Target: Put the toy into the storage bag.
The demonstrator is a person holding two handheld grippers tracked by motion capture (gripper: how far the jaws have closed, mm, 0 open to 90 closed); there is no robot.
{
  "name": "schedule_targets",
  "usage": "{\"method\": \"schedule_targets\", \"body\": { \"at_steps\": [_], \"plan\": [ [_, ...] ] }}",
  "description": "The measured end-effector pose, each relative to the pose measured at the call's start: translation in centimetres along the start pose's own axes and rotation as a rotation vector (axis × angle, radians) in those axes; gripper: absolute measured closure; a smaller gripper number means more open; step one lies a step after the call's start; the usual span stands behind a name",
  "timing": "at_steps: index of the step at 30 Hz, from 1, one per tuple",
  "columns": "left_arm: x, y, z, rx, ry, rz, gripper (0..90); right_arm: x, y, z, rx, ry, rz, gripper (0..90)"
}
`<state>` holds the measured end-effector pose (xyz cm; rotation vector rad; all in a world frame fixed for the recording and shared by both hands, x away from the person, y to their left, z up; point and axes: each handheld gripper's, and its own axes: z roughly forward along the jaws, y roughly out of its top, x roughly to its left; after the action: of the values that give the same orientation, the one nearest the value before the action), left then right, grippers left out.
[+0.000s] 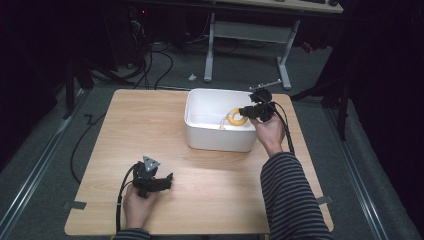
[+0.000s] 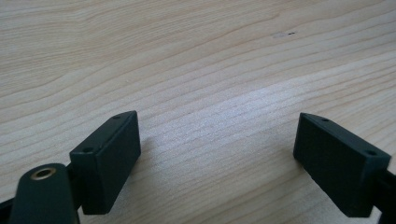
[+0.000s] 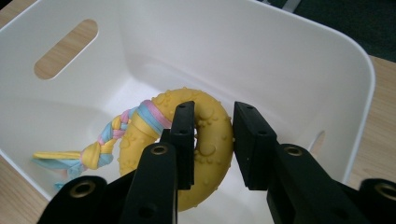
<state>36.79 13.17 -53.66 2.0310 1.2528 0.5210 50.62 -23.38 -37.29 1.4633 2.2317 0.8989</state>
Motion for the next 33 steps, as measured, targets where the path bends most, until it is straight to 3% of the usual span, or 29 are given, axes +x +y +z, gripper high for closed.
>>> {"method": "schedule_targets", "body": {
  "at_steps": [20, 33],
  "plan": [
    [0.0, 0.0, 0.0, 0.0, 0.0, 0.0, 15.1, 0.4, -1.2, 0.2, 0.064, 0.012, -0.044, 70.7],
    [0.0, 0.0, 0.0, 0.0, 0.0, 0.0, 15.0, 0.4, -1.4, 0.2, 0.074, 0.027, -0.049, 70.2]
  ]
}}
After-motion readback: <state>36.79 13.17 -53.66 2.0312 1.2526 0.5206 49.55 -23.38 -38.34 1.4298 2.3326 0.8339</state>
